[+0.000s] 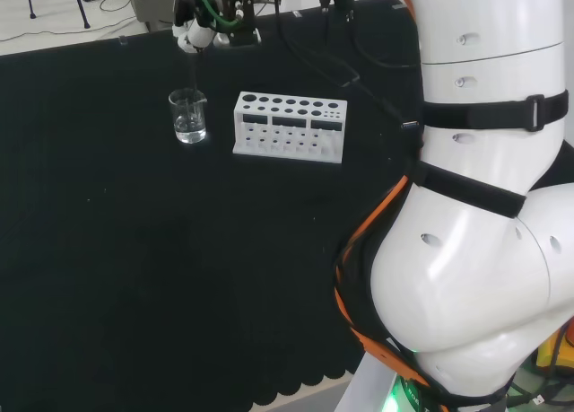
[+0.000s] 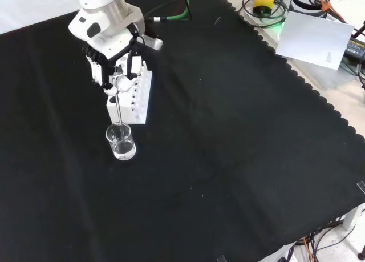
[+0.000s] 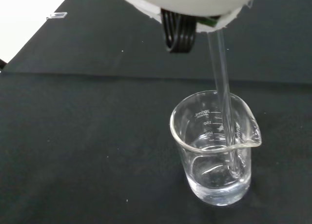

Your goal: Stir in the beaker to the left of the white test tube rack with the glass rod.

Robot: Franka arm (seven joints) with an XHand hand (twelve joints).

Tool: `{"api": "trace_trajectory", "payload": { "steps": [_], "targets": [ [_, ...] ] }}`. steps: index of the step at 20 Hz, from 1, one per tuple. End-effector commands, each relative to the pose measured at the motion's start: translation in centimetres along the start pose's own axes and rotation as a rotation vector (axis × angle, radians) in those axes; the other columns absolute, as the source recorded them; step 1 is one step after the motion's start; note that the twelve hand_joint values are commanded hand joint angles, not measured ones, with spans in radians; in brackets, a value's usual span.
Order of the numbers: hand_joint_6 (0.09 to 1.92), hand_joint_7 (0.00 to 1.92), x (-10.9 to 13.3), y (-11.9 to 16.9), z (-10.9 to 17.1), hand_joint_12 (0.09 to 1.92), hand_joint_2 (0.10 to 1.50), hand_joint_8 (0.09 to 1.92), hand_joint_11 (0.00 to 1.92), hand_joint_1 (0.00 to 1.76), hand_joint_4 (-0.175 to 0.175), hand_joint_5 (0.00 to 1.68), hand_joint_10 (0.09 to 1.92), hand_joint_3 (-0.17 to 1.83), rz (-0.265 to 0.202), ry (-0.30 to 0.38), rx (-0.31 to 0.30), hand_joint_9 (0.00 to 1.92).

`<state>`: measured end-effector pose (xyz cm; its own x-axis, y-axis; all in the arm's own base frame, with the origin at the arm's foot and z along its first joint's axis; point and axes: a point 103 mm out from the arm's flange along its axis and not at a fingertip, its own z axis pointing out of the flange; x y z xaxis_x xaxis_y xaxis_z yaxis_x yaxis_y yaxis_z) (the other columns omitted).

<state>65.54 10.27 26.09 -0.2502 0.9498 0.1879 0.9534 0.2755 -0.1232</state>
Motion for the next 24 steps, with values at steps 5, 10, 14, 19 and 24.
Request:
{"api": "trace_trajectory", "payload": {
  "steps": [5,10,14,19,24],
  "targets": [
    [0.54,1.16,0.4,2.0,-0.4,0.77,0.68,1.2,1.57,1.31,-0.175,1.2,0.85,0.73,-0.014,0.028,-0.027,1.68],
    [0.55,1.16,-0.9,1.4,-1.2,0.77,0.68,1.2,1.57,1.31,-0.175,1.2,0.85,0.73,0.009,0.013,-0.032,1.68],
    [0.55,1.16,-1.8,0.6,-1.4,0.77,0.68,1.2,1.57,1.31,-0.175,1.2,0.85,0.73,0.029,0.005,-0.032,1.68],
    [0.55,1.15,-1.3,-0.4,-1.2,0.77,0.68,1.2,1.57,1.31,-0.175,1.2,0.85,0.72,0.018,0.006,-0.03,1.68],
    [0.55,1.15,0.8,-0.1,-0.8,0.77,0.68,1.2,1.57,1.31,-0.175,1.2,0.85,0.72,-0.014,0.009,-0.024,1.68]
  ]
}}
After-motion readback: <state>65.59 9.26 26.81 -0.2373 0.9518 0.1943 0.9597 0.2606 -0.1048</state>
